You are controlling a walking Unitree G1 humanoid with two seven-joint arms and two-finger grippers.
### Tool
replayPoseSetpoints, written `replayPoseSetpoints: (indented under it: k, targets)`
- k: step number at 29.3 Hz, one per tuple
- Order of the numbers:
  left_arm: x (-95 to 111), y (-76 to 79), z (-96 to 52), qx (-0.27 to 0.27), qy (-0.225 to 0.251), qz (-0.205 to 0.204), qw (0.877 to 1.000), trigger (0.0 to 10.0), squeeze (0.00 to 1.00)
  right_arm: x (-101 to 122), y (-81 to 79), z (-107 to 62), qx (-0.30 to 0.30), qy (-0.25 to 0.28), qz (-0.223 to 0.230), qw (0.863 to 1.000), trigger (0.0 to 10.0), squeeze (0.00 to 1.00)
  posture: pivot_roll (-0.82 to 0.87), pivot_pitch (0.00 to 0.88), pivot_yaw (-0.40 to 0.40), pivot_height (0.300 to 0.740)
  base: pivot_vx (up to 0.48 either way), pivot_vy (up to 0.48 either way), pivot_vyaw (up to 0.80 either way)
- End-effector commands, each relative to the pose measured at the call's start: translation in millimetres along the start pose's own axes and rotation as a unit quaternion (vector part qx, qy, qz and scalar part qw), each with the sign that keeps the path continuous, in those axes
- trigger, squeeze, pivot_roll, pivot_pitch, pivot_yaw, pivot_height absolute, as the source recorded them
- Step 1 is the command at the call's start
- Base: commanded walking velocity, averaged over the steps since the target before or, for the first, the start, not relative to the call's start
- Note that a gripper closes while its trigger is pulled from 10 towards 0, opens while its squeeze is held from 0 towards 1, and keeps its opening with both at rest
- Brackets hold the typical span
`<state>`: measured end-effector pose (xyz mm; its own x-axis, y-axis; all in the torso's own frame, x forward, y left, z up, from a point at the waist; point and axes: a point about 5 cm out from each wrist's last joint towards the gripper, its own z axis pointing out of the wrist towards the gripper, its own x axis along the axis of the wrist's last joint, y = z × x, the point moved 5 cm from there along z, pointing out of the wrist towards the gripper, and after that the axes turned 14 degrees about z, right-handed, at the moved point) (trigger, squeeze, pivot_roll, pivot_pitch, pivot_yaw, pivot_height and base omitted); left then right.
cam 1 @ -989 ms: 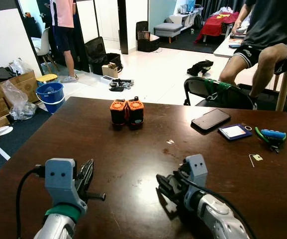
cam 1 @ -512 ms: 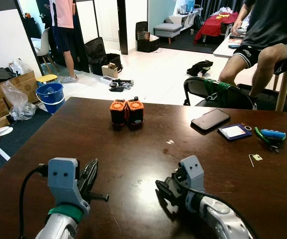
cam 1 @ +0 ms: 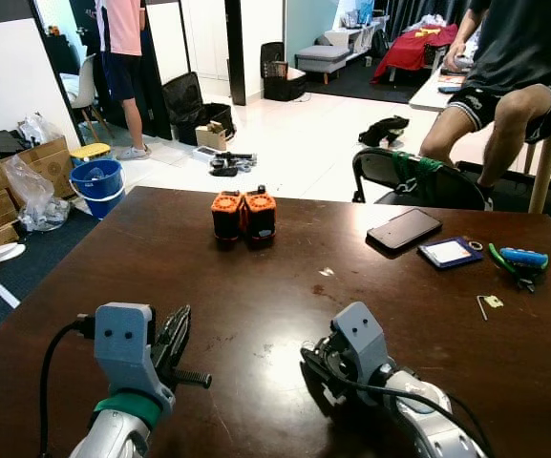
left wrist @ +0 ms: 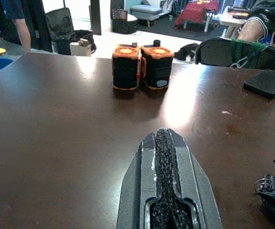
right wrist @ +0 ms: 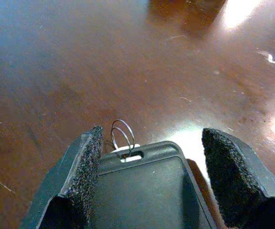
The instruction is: Hang keys on a hook
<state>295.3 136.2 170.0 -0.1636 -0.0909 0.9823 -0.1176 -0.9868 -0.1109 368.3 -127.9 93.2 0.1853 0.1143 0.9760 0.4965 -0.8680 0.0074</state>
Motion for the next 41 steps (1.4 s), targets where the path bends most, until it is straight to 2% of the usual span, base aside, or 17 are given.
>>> replayPoseSetpoints:
  k: [1, 4, 5, 6, 7, 8, 9, 13, 14, 15, 16, 34, 35, 37, 38, 40, 41]
  targets:
    - [-5.6, -0.9, -3.1, 0.001, -0.010, -0.005, 1.000, 10.0, 0.00, -9.1, -4.2, 0.0, 0.005, -0.010, 0.004, 1.000, 10.0, 0.00, -0.01, 0.011, 0.144, 0.740, 0.000, 0.000, 0.00]
    - [-6.0, -0.7, -3.4, 0.000, -0.011, -0.004, 1.000, 10.0, 0.00, -10.1, -5.7, 0.4, 0.006, -0.010, 0.003, 1.000, 10.0, 0.00, -0.01, 0.011, 0.144, 0.740, 0.000, 0.000, 0.00]
    - [-6.1, -0.6, -3.5, 0.000, -0.012, -0.002, 1.000, 10.0, 0.00, -10.5, -7.2, 1.1, 0.009, -0.009, 0.002, 1.000, 9.5, 0.00, 0.00, 0.018, 0.142, 0.740, 0.000, 0.000, 0.00]
    - [-6.1, -0.6, -3.5, 0.000, -0.012, -0.002, 1.000, 10.0, 0.00, -10.5, -7.2, 1.1, 0.009, -0.009, 0.002, 1.000, 9.5, 0.00, 0.00, 0.018, 0.142, 0.740, 0.000, 0.000, 0.00]
    - [-6.1, -0.8, -3.4, 0.000, -0.012, -0.001, 1.000, 10.0, 0.00, -10.8, -8.0, 2.0, 0.010, -0.008, -0.001, 1.000, 4.5, 0.00, 0.00, 0.018, 0.143, 0.740, 0.000, 0.000, 0.00]
    - [-6.1, -0.8, -3.4, 0.000, -0.012, -0.001, 1.000, 10.0, 0.00, -10.8, -8.0, 2.0, 0.010, -0.008, -0.001, 1.000, 4.5, 0.00, 0.00, 0.018, 0.143, 0.740, 0.000, 0.000, 0.00]
    - [-6.2, -0.9, -3.3, 0.000, -0.013, 0.000, 1.000, 10.0, 0.00, -10.8, -8.1, 2.6, 0.010, -0.006, -0.003, 1.000, 4.0, 0.00, 0.00, 0.018, 0.143, 0.740, 0.000, 0.000, 0.00]
    - [-6.8, 0.4, -2.5, -0.004, -0.015, 0.002, 1.000, 10.0, 0.00, -11.1, -7.2, 3.6, 0.006, -0.006, -0.006, 1.000, 4.2, 0.00, 0.00, 0.017, 0.145, 0.740, 0.000, 0.000, 0.00]
    - [-7.3, 1.1, -2.1, -0.007, -0.017, 0.005, 1.000, 10.0, 0.00, -11.2, -7.0, 4.0, 0.004, -0.006, -0.008, 1.000, 4.7, 0.00, 0.00, 0.016, 0.147, 0.740, 0.000, 0.000, 0.00]
    - [-7.3, 1.1, -2.1, -0.007, -0.017, 0.005, 1.000, 10.0, 0.00, -11.2, -7.0, 4.0, 0.004, -0.006, -0.008, 1.000, 4.7, 0.00, 0.00, 0.016, 0.147, 0.740, 0.000, 0.000, 0.00]
    - [-8.0, 2.1, -1.9, -0.009, -0.019, 0.007, 1.000, 10.0, 0.00, -11.4, -6.8, 4.4, 0.002, -0.007, -0.011, 1.000, 10.0, 0.00, 0.00, 0.016, 0.147, 0.740, 0.000, 0.000, 0.00]
    - [-9.1, 3.4, -1.1, -0.013, -0.023, 0.009, 1.000, 10.0, 0.00, -5.3, -11.6, 16.4, -0.003, -0.004, -0.015, 1.000, 10.0, 0.00, 0.00, 0.017, 0.148, 0.740, 0.000, 0.000, 0.00]
    - [-9.4, 3.7, -1.4, -0.014, -0.023, 0.009, 1.000, 10.0, 0.00, -5.1, -12.4, 17.2, -0.002, -0.004, -0.014, 1.000, 5.0, 0.00, 0.01, 0.017, 0.147, 0.740, 0.000, 0.000, 0.00]
    - [-9.6, 4.0, -1.7, -0.014, -0.024, 0.010, 1.000, 10.0, 0.00, -5.1, -12.8, 17.6, -0.001, -0.004, -0.015, 1.000, 5.0, 0.00, 0.01, 0.017, 0.147, 0.740, 0.000, 0.000, 0.00]
    - [-10.0, 4.4, -1.9, -0.015, -0.025, 0.010, 1.000, 10.0, 0.00, -5.9, -13.0, 17.8, -0.001, -0.005, -0.015, 1.000, 3.0, 0.00, 0.01, 0.017, 0.147, 0.740, 0.000, 0.000, 0.00]
    - [-10.0, 4.4, -1.9, -0.015, -0.025, 0.010, 1.000, 10.0, 0.00, -5.9, -13.0, 17.8, -0.001, -0.005, -0.015, 1.000, 3.0, 0.00, 0.01, 0.017, 0.147, 0.740, 0.000, 0.000, 0.00]
    - [-10.5, 4.8, -2.0, -0.016, -0.026, 0.010, 0.999, 10.0, 0.00, -6.5, -13.1, 17.9, -0.001, -0.006, -0.015, 1.000, 1.5, 0.00, 0.01, 0.017, 0.147, 0.740, 0.000, 0.000, 0.00]
